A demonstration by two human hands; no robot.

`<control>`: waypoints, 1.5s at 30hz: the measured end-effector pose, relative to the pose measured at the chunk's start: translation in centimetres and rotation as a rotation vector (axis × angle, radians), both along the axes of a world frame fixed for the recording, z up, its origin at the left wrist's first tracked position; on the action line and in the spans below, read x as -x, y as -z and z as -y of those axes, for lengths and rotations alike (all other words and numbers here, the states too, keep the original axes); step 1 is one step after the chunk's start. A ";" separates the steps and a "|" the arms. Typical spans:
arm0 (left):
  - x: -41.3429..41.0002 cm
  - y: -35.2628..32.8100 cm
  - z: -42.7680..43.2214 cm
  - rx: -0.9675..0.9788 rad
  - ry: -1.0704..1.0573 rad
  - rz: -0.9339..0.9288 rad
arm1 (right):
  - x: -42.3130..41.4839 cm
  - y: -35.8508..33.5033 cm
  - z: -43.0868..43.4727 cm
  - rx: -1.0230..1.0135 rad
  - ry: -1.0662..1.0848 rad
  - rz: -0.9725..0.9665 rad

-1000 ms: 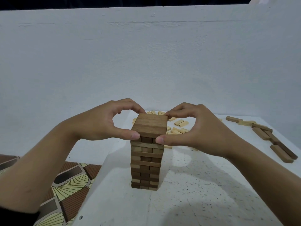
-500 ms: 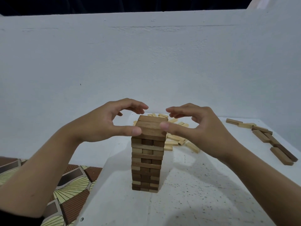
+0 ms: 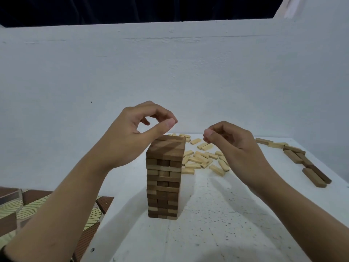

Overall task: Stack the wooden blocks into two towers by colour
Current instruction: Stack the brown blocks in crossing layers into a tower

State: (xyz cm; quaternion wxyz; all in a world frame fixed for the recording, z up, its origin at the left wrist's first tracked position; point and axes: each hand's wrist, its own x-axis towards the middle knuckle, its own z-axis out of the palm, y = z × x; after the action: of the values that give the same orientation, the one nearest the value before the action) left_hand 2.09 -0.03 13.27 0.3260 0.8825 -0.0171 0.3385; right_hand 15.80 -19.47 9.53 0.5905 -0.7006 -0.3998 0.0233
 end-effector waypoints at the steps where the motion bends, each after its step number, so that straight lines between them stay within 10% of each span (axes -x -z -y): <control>1: 0.0 -0.2 0.5 -0.016 0.009 0.005 | 0.0 0.0 0.4 -0.011 0.011 0.003; 17: -4.5 3.7 13.3 -0.092 0.272 -0.045 | -3.6 4.0 10.4 0.033 0.170 0.039; 30: -18.5 12.7 18.3 -0.095 0.057 -0.395 | -14.4 10.7 17.3 0.837 0.599 0.325; 45: -34.1 15.8 17.6 -0.179 0.026 -0.388 | -24.6 12.9 16.4 0.959 0.665 0.297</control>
State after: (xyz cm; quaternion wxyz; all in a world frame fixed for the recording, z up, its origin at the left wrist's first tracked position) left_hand 36.18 -17.64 -2.52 0.2478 0.9563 0.0049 0.1551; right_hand 40.44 -35.83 -3.33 0.1221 -0.9721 -0.1824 -0.0832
